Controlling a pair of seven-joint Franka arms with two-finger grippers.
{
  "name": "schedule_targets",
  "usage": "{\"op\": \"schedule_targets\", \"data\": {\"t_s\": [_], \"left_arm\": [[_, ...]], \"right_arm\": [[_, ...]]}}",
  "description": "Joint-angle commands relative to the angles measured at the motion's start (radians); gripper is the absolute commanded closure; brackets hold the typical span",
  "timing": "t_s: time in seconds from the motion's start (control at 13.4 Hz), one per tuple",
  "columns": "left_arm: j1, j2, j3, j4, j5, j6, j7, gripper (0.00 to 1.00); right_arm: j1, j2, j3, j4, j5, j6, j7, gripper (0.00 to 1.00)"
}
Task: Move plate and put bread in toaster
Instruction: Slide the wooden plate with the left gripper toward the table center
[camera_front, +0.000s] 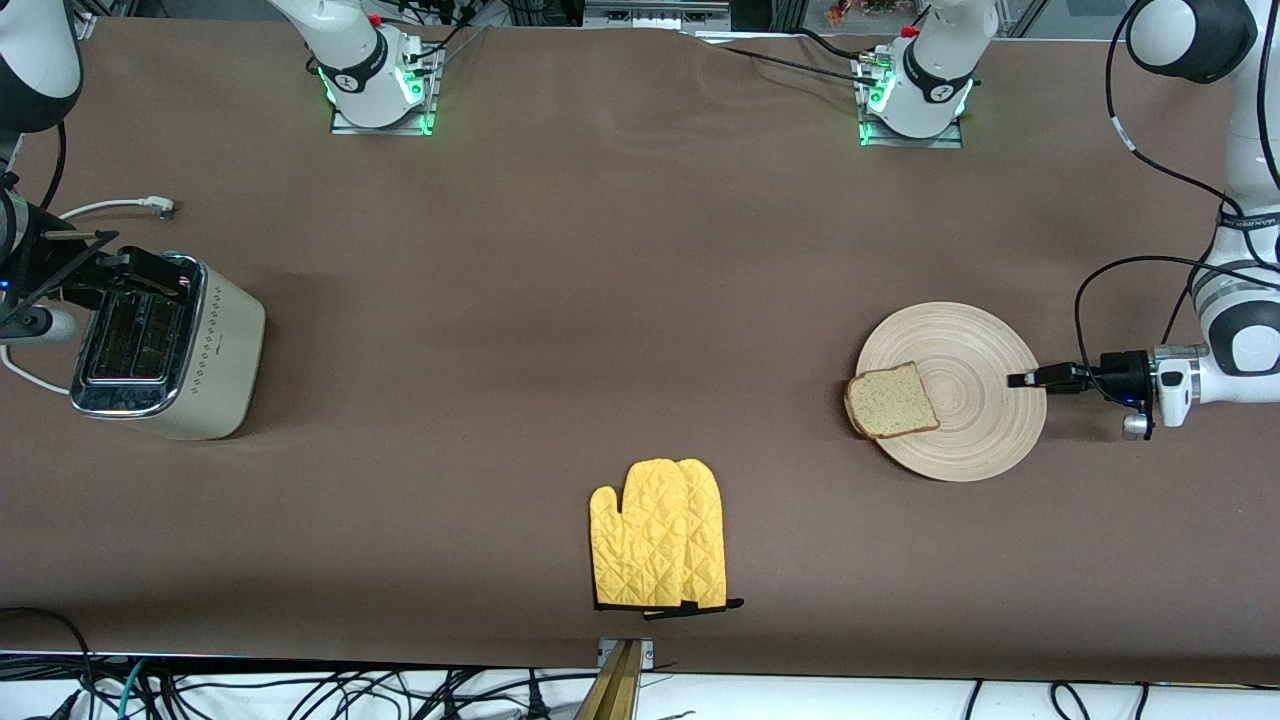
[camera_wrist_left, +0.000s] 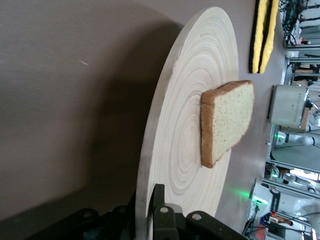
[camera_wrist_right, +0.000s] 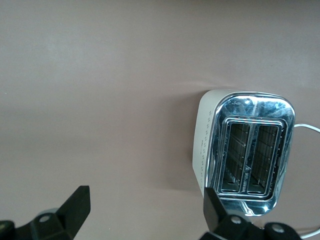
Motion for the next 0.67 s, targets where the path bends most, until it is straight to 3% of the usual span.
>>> {"op": "schedule_targets", "data": {"t_s": [0.0, 0.3, 0.6], "left_arm": [[-0.004, 0.009, -0.056, 0.031, -0.064, -0.087, 0.020, 1.00], [-0.062, 0.018, -0.178, 0.054, -0.119, -0.101, -0.005, 1.00], [-0.318, 0.026, -0.179, 0.040, -0.248, -0.003, -0.057, 1.00]], "right_arm": [[0.002, 0.007, 0.004, 0.019, -0.009, -0.004, 0.010, 0.00], [0.000, 0.008, 0.007, 0.019, -0.029, -0.003, 0.010, 0.00], [0.000, 0.034, 0.006, 0.017, -0.029, -0.003, 0.009, 0.00]]}}
